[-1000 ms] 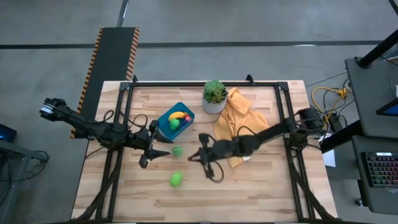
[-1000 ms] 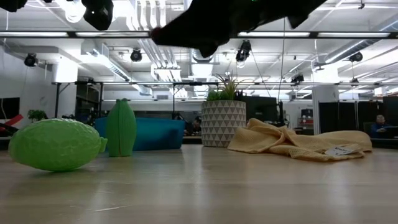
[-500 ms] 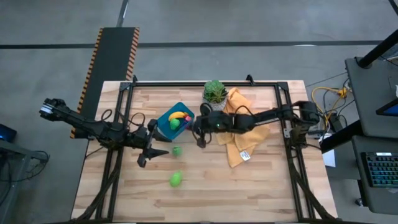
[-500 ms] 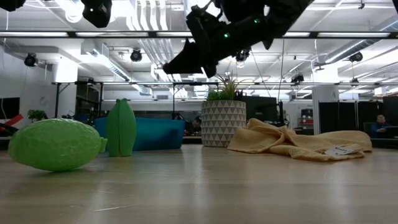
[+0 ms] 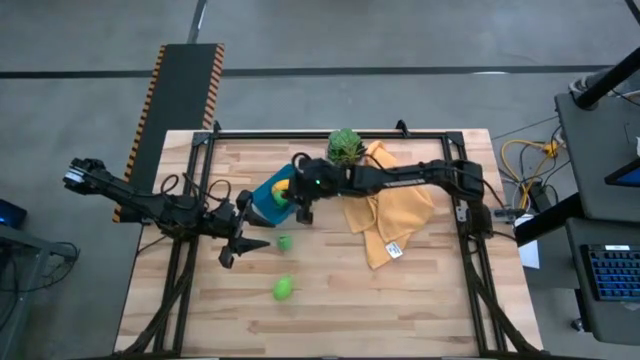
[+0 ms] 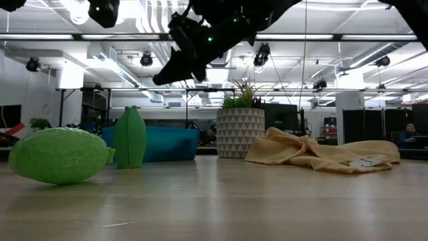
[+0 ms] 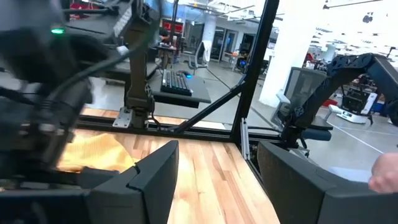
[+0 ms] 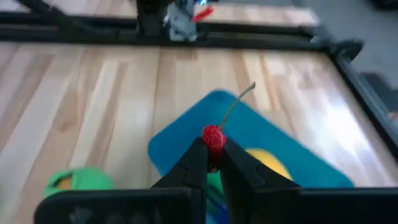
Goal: Pick and placing Produce into tupperware
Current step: Put the red cherry into the blue bin, then put the green corn into the blue bin
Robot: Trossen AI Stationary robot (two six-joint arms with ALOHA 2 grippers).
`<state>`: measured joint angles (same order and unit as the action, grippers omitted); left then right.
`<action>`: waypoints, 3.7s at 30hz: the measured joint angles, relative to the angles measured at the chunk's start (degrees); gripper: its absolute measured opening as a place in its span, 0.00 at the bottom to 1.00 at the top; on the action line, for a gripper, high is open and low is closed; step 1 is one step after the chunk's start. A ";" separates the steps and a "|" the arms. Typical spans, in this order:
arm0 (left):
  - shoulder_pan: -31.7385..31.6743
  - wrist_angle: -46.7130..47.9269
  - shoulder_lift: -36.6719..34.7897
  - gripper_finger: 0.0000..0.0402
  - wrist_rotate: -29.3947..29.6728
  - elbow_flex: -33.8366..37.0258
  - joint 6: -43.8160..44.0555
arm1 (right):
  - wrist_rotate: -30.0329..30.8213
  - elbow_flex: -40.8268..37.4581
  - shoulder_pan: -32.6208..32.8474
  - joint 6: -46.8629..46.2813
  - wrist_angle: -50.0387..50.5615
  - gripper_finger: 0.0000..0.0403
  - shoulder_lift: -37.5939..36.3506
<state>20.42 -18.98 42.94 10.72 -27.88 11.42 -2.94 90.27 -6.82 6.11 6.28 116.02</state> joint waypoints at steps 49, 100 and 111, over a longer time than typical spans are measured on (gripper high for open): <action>-0.04 0.28 -0.76 0.51 -0.04 0.02 -1.83 | -3.51 1.96 -8.09 -0.12 11.97 0.06 4.90; -0.04 0.66 -2.12 0.51 -0.02 0.04 -4.86 | -6.42 1.63 3.58 -3.08 27.67 0.21 -17.88; -0.06 0.31 -2.25 0.51 -0.01 0.08 -6.38 | -5.99 1.43 18.66 -6.60 34.26 0.19 -28.72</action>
<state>20.36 -18.67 40.69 10.71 -27.80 5.04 -8.93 91.70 11.84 -0.48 40.53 87.30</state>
